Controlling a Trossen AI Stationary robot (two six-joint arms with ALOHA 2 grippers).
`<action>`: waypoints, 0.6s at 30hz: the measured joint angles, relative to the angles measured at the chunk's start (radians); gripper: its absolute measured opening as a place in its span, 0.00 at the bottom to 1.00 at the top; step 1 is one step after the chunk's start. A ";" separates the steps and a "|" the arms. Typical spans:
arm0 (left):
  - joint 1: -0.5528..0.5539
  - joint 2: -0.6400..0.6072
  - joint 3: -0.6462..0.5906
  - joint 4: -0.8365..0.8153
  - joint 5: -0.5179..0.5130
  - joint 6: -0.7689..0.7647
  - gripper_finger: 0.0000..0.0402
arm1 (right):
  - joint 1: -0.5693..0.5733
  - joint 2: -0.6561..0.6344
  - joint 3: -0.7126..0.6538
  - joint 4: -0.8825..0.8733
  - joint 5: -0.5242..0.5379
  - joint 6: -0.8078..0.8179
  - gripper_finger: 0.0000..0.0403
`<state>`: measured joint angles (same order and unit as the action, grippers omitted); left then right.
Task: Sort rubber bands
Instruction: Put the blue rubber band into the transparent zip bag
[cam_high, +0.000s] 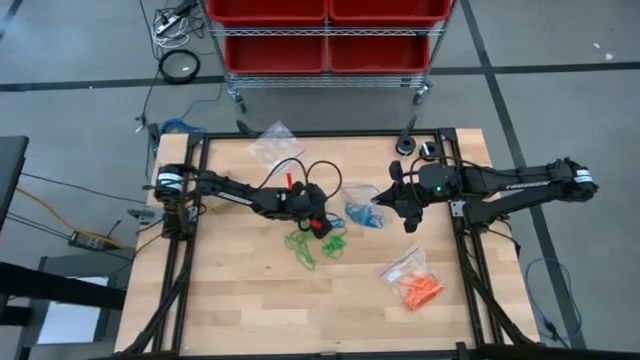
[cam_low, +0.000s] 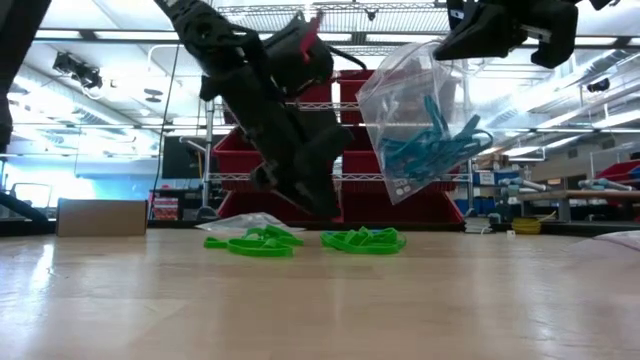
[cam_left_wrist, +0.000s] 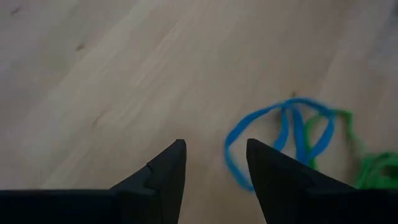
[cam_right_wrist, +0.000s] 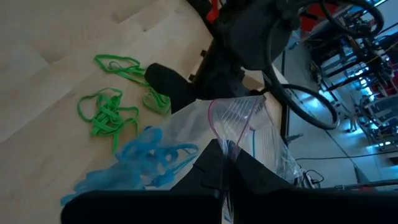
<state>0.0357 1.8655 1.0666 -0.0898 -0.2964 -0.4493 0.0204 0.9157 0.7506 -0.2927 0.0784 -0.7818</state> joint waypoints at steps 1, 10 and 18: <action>0.000 0.003 -0.001 -0.001 0.020 0.000 0.44 | 0.000 0.000 0.000 -0.001 0.000 0.002 0.00; -0.002 0.029 -0.004 -0.008 0.060 -0.046 0.44 | 0.000 0.000 0.000 -0.013 0.041 0.005 0.00; -0.005 0.089 0.003 0.021 0.056 -0.058 0.38 | -0.003 -0.029 0.000 -0.006 0.049 0.009 0.00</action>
<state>0.0309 1.9541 1.0692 -0.0690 -0.2408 -0.5078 0.0173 0.8872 0.7506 -0.2983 0.1272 -0.7731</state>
